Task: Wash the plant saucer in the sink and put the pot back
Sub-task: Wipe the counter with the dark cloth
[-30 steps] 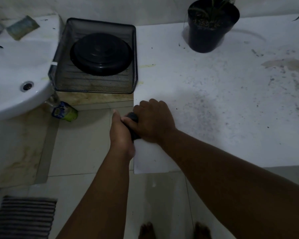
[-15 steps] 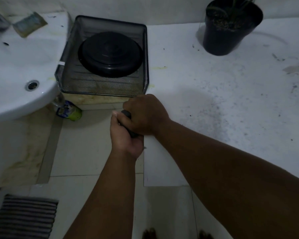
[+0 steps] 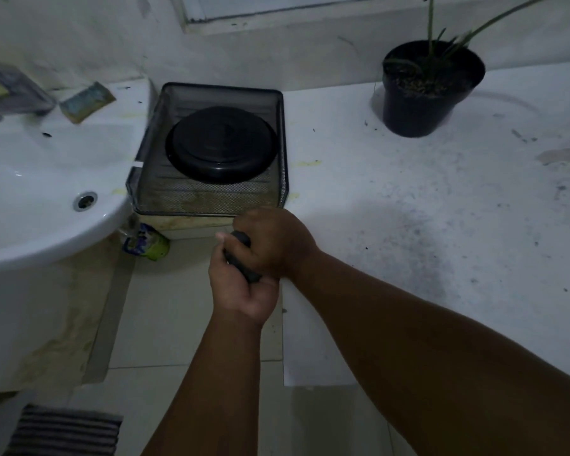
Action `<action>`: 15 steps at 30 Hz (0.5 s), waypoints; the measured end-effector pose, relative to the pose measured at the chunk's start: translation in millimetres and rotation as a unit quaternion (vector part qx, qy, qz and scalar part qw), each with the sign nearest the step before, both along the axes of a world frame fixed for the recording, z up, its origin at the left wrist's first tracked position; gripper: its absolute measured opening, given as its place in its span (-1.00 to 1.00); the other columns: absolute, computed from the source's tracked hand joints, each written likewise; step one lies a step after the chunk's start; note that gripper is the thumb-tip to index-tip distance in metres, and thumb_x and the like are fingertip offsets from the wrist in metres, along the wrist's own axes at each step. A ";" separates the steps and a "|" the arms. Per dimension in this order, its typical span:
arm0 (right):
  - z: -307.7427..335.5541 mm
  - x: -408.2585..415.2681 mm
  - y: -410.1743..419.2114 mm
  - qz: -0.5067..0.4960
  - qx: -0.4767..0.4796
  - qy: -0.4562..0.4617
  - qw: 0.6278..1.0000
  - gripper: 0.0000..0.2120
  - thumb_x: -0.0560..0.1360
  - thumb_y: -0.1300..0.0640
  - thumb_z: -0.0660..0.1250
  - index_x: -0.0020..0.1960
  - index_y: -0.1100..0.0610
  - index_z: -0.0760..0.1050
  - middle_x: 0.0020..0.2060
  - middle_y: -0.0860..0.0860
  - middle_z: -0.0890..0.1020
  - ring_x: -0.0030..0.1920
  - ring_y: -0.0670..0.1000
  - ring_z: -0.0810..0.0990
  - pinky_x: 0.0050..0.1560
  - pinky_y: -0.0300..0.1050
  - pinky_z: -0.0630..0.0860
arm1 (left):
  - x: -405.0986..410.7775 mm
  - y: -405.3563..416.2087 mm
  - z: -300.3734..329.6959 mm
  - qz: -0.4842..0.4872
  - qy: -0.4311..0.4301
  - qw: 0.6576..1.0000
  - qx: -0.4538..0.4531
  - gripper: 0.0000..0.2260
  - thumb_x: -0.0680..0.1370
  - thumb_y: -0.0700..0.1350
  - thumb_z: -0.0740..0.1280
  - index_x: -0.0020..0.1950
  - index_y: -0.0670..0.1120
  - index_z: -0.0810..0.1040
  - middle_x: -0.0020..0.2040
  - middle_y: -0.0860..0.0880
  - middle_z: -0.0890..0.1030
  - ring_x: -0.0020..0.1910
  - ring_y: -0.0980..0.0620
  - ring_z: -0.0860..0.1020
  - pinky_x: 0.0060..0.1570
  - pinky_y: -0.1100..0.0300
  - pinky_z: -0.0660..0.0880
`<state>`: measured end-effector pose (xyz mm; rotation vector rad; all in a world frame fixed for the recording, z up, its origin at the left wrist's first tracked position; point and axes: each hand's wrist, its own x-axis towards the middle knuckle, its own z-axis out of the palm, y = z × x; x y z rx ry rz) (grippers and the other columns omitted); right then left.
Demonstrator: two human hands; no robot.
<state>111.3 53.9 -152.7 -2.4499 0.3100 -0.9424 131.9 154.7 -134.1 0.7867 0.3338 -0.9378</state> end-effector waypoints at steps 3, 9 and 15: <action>4.0 5.3 0.6 -0.008 0.019 -0.039 0.999 -0.57 0.59 -0.09 0.26 -0.36 0.15 0.45 -0.45 0.01 0.45 -0.40 -0.04 0.31 -0.41 -0.11 0.28 | 6.2 -1.4 9.4 -0.002 0.007 1.000 -0.017 -0.57 0.67 0.12 0.25 0.37 -0.16 0.58 0.27 -0.17 0.65 0.26 -0.11 0.64 0.18 0.00 0.61; 46.1 27.1 3.7 -0.018 0.037 -0.062 0.997 -0.61 0.62 -0.10 0.21 -0.32 0.08 0.37 -0.42 -0.03 0.39 -0.39 0.04 0.36 -0.31 0.01 0.36 | 31.4 -1.4 49.4 -0.030 -0.033 0.998 -0.044 -0.58 0.64 0.12 0.28 0.30 -0.16 0.62 0.20 -0.14 0.68 0.22 -0.06 0.65 0.17 0.07 0.61; 102.0 39.8 -2.7 -0.085 0.093 -0.083 0.988 -0.60 0.63 -0.21 0.17 -0.17 0.08 0.41 -0.33 -0.05 0.46 -0.31 0.09 0.44 -0.21 0.17 0.44 | 51.2 -17.2 107.5 -0.087 -0.057 0.993 -0.061 -0.38 0.61 0.31 0.23 0.45 -0.15 0.52 0.38 -0.17 0.59 0.40 -0.12 0.54 0.46 -0.01 0.40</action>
